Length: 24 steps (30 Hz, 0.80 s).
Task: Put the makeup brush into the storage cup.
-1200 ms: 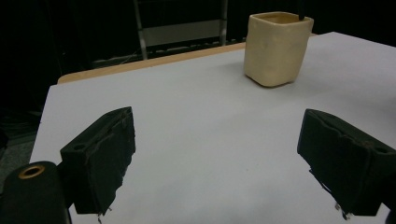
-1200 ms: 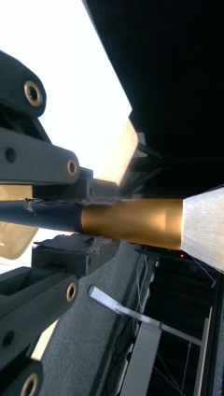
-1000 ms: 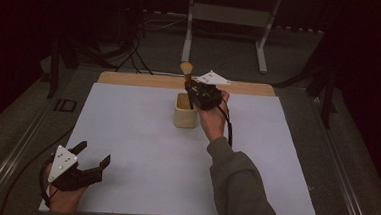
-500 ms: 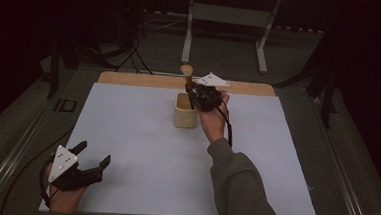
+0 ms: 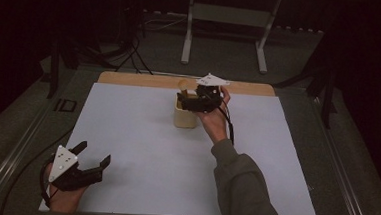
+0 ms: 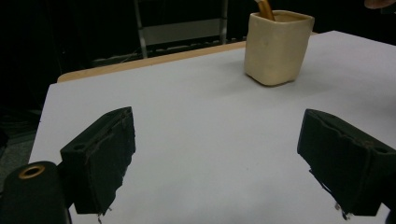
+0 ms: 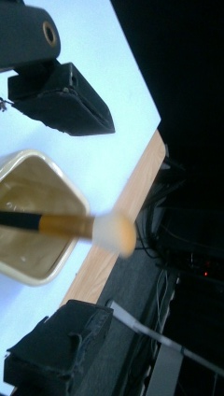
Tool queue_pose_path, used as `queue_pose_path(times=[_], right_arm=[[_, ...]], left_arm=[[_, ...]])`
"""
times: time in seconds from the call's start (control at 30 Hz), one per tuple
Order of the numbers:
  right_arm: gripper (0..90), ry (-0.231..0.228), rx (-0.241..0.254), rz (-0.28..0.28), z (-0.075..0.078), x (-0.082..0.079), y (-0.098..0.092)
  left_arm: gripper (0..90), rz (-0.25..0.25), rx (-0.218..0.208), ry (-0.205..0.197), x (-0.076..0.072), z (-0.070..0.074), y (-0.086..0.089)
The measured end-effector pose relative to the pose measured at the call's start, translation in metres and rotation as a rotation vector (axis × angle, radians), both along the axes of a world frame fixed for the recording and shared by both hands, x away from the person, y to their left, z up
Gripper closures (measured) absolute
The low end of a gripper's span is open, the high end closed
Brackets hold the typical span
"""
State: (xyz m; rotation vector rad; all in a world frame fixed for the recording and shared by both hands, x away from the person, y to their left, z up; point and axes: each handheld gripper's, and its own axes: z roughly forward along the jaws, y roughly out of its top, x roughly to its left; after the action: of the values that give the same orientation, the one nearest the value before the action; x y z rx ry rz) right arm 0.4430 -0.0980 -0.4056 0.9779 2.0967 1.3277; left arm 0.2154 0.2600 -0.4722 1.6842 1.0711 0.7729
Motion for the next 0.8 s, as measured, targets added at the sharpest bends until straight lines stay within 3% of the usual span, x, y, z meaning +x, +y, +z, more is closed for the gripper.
queue_pose_path(times=[0.3, 0.8], right_arm=[[10.7, 0.008, -0.01, 0.013, 0.001, -0.001, -0.002], [10.6, 0.034, 0.017, 0.026, 0.007, -0.004, -0.015]], left_arm=[[12.1, 0.001, 0.0, 0.002, 0.0, 0.0, 0.0], [12.1, 0.001, 0.005, 0.002, 0.0, 0.0, 0.0]])
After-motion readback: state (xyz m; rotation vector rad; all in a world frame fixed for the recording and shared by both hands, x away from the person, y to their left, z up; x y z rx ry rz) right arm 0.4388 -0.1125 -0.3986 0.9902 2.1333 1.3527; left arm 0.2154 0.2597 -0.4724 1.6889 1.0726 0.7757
